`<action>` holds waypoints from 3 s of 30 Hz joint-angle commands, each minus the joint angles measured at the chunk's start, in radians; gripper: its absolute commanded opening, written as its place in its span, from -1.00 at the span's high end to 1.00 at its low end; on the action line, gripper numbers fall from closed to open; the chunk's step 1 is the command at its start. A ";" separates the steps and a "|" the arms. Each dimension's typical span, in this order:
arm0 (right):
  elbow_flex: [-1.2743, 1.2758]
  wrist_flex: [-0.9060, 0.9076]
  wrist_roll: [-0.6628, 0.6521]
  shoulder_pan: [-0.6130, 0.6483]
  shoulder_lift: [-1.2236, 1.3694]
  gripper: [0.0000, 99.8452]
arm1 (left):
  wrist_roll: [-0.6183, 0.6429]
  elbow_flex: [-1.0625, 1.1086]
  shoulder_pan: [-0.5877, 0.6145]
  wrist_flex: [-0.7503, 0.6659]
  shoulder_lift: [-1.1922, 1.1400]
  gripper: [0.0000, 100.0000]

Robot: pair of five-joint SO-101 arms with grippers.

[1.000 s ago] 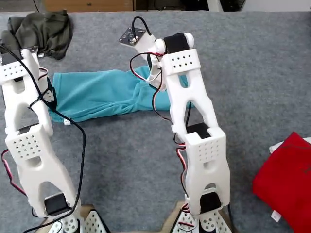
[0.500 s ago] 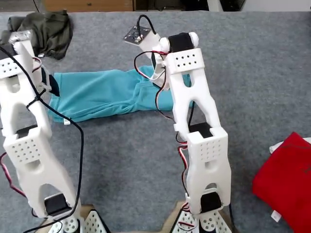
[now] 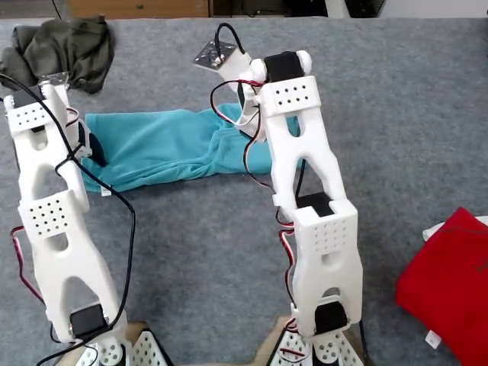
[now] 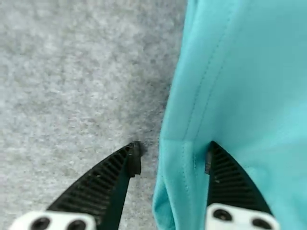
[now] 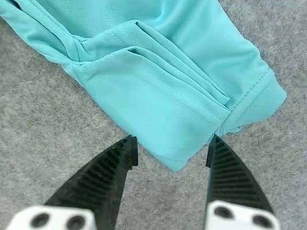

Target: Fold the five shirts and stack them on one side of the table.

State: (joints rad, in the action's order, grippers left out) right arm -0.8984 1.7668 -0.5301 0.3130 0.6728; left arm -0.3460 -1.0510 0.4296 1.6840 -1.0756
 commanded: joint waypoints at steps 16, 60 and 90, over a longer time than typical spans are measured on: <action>-0.008 0.015 0.006 -0.015 -0.096 0.52 | 0.003 0.011 -0.028 0.075 -0.024 0.96; 0.002 0.015 0.055 -0.246 -0.094 0.52 | 0.258 -0.370 -0.049 0.075 0.214 0.96; -0.007 -0.118 0.155 -0.309 0.084 0.52 | 0.341 0.087 -0.669 0.075 0.478 0.96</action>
State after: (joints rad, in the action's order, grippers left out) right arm -0.8984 1.6901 -0.3936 0.0092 0.7603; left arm -0.0084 -0.9697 -0.1995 1.7484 -0.6705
